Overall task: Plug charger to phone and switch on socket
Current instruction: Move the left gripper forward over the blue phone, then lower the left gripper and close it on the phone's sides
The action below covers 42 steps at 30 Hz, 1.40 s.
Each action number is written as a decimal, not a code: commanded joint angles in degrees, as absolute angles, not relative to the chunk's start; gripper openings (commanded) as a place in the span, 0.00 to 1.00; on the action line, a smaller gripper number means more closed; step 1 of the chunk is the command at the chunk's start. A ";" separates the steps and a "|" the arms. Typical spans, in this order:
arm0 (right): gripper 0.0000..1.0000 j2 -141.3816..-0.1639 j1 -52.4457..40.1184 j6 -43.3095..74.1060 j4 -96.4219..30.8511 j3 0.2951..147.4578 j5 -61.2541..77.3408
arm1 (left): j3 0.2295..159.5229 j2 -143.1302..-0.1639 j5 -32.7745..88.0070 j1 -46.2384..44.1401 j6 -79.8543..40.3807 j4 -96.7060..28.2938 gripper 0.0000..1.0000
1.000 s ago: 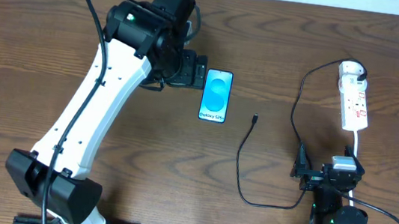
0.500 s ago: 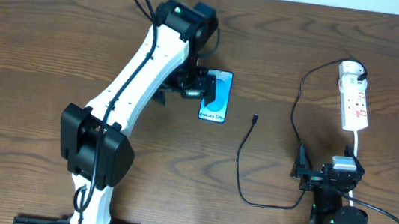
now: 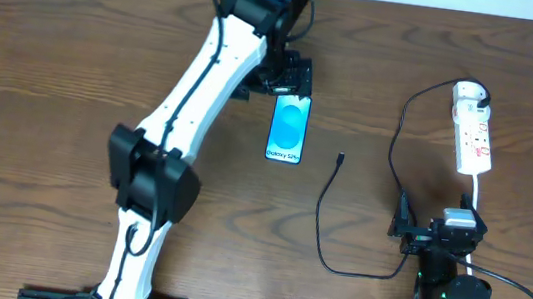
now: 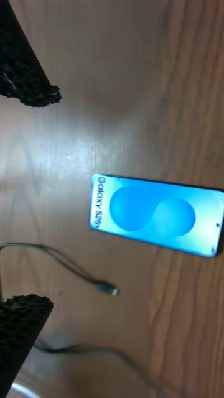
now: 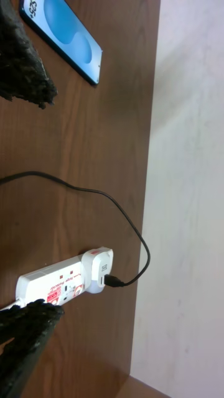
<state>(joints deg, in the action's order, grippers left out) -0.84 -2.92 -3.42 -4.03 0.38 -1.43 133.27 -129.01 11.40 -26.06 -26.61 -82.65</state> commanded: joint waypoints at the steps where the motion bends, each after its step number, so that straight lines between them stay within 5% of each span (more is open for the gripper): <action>1: 0.99 -0.64 -2.61 -3.95 -4.27 0.32 -1.34 | 133.73 -132.35 10.41 -26.50 -27.75 -81.89 0.98; 42: 0.99 -0.64 -2.61 -3.92 -4.27 0.32 -1.37 | 132.20 -144.86 0.78 -32.71 -30.06 -70.57 0.99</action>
<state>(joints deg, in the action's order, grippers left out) -0.84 -2.92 -3.42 -4.03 0.38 -1.41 132.77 -142.65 2.15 -32.38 -30.00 -70.52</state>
